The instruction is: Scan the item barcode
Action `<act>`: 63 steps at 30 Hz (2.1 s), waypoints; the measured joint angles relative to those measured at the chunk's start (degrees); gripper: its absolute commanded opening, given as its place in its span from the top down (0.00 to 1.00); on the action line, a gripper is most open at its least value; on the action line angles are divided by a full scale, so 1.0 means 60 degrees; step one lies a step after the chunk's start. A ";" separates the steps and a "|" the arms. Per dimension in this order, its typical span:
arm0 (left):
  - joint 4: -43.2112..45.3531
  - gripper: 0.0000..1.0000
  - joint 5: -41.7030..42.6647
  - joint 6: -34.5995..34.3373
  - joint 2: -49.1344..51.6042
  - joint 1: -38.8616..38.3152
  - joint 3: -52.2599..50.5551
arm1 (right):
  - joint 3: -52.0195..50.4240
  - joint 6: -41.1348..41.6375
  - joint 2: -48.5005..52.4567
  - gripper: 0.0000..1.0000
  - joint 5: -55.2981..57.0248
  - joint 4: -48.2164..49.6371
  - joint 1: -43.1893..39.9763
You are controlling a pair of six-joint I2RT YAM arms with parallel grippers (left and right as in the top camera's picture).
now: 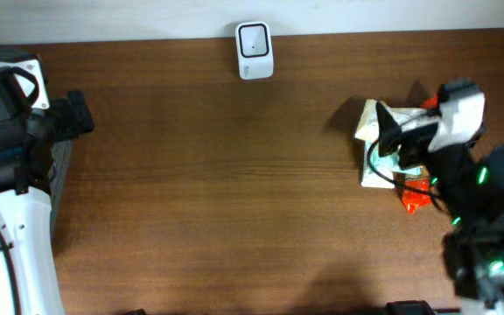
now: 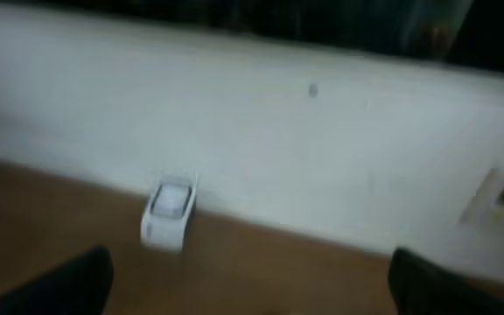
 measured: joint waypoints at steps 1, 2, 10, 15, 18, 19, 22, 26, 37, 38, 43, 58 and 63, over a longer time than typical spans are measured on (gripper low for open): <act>-0.0022 0.01 0.0004 0.0000 0.0000 0.0000 0.0000 | -0.0736 0.0004 -0.0452 0.01 0.0022 0.0532 0.0033; -0.0022 0.01 0.0000 0.0000 0.0000 0.0000 0.0000 | -0.1832 0.0007 -0.1202 0.01 0.0080 0.1027 0.0073; -0.0033 0.01 0.0000 0.0000 -0.0004 0.0000 0.0000 | -0.6692 0.0219 -0.5985 0.01 0.0892 0.2306 0.0211; -0.0018 0.01 0.0004 0.0000 -0.0004 0.0000 0.0000 | -0.8225 0.0586 -0.7191 0.01 0.1118 0.2262 0.0186; -0.0018 0.01 0.0000 0.0000 -0.0004 0.0004 0.0000 | -0.8378 0.0619 -0.7275 0.01 0.1147 0.1810 0.0186; -0.0022 0.01 0.0004 0.0000 -0.0004 0.0000 0.0000 | -0.8378 0.0608 -0.7282 0.01 0.1162 0.1483 0.0186; -0.0022 0.01 0.0000 0.0000 -0.0004 0.0000 0.0000 | -0.8386 0.0597 -0.7289 0.01 0.1191 0.0852 0.0186; -0.0022 0.01 0.0000 0.0000 -0.0004 0.0000 0.0000 | -0.8386 0.0594 -0.7289 0.01 0.1191 0.0852 0.0186; -0.0018 0.01 0.0000 0.0000 -0.0004 0.0000 0.0000 | -0.8386 0.0594 -0.7289 0.01 0.1191 0.0852 0.0186; -0.0018 0.01 0.0000 0.0000 -0.0004 0.0000 0.0000 | -0.8386 0.0597 -0.7289 0.01 0.1191 0.0852 0.0186; -0.0022 0.01 0.0004 0.0000 -0.0004 0.0000 0.0000 | -0.8386 0.0601 -0.7289 0.01 0.1191 0.0852 0.0186; 0.4288 0.01 -0.0346 0.0040 -0.4787 -0.1719 -0.4892 | -0.8386 0.0597 -0.7289 0.01 0.1195 0.0856 0.0186; 0.7861 0.01 0.0401 0.0554 -0.8040 -0.2011 -0.9712 | -0.8386 0.0601 -0.7293 0.01 0.1195 0.0841 0.0186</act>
